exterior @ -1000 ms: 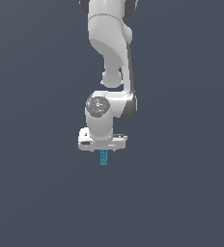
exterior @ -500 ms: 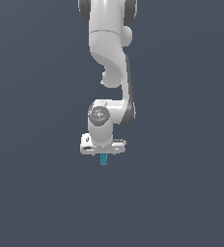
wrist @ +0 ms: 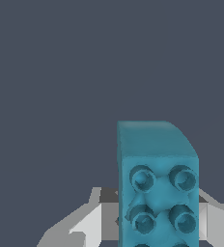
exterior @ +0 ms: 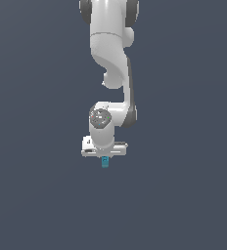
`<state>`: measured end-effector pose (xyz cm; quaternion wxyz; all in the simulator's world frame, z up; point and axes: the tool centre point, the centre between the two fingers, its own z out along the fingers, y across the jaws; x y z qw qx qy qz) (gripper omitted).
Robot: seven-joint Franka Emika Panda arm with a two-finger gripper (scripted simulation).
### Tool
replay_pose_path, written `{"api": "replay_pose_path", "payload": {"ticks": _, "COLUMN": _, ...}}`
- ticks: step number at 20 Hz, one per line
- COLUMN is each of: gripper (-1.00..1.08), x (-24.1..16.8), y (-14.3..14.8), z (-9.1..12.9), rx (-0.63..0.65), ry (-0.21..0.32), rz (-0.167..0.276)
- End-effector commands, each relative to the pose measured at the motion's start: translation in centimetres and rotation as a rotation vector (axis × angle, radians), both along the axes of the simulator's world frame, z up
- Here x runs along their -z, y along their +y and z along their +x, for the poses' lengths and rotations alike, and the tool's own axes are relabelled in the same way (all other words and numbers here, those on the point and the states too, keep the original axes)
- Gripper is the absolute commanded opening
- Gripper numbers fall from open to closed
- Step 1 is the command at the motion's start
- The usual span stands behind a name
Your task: Pick up the object and move it to a goal position.
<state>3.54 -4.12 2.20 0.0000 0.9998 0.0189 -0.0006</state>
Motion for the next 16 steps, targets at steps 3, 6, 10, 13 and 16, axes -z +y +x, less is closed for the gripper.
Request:
{"api": "replay_pose_path", "payload": {"ticks": 3, "gripper": -1.0, "x": 0.0, "y": 0.0, "z": 0.0, "rx": 0.0, "ry": -0.001, "rz": 0.0}}
{"api": "replay_pose_path", "payload": {"ticks": 6, "gripper": -1.0, "x": -0.2, "y": 0.1, "z": 0.1, "rx": 0.0, "ry": -0.001, "rz": 0.0}}
{"api": "replay_pose_path", "payload": {"ticks": 10, "gripper": -1.0, "x": -1.0, "y": 0.6, "z": 0.5, "rx": 0.0, "ry": -0.001, "rz": 0.0}}
{"api": "replay_pose_path", "payload": {"ticks": 13, "gripper": -1.0, "x": -2.2, "y": 1.3, "z": 1.1, "rx": 0.0, "ry": -0.001, "rz": 0.0}}
{"api": "replay_pose_path", "payload": {"ticks": 16, "gripper": -1.0, "x": -3.8, "y": 2.2, "z": 2.0, "rx": 0.0, "ry": -0.001, "rz": 0.0}}
